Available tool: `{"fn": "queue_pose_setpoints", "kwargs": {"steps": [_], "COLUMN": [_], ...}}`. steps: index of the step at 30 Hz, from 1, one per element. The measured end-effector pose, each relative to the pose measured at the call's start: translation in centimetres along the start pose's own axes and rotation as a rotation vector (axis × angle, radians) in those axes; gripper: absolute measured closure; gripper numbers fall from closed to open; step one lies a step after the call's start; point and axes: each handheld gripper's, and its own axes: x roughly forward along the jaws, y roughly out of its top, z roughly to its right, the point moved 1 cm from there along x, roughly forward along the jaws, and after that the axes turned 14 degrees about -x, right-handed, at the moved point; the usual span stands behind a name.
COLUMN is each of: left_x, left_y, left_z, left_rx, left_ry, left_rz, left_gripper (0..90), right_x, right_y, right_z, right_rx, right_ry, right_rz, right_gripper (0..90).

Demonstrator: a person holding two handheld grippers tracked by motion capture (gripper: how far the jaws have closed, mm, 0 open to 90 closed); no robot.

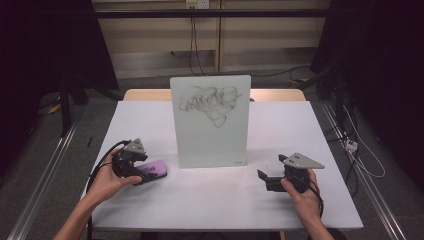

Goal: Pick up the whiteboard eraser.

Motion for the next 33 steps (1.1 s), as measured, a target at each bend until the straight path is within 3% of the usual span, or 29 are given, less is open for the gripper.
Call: {"fn": "queue_pose_setpoints", "kwargs": {"steps": [6,14,22,33], "left_x": [0.36,0.6,0.7,0.93], "left_y": [0.16,0.26,0.61,0.58], "left_z": [-0.45,-0.21,-0.01,0.03], "left_rx": [0.014,0.066,0.109,0.104], "left_ry": [-0.011,-0.027,-0.005,-0.004], "left_rz": [-0.058,-0.125,-0.143,-0.148], "left_gripper": [25.9,29.0,37.6,38.1], "right_x": [0.04,0.05,0.1,0.13], "right_y": [-0.02,-0.02,0.0,-0.03], "right_z": [-0.06,-0.06,-0.11,-0.07], "right_rx": [0.0,0.0,0.001,0.003], "right_ry": [0.002,0.006,0.01,0.013], "right_rz": [-0.007,-0.006,-0.006,-0.007], "right_gripper": [5.8,5.8,5.8,5.8]}}
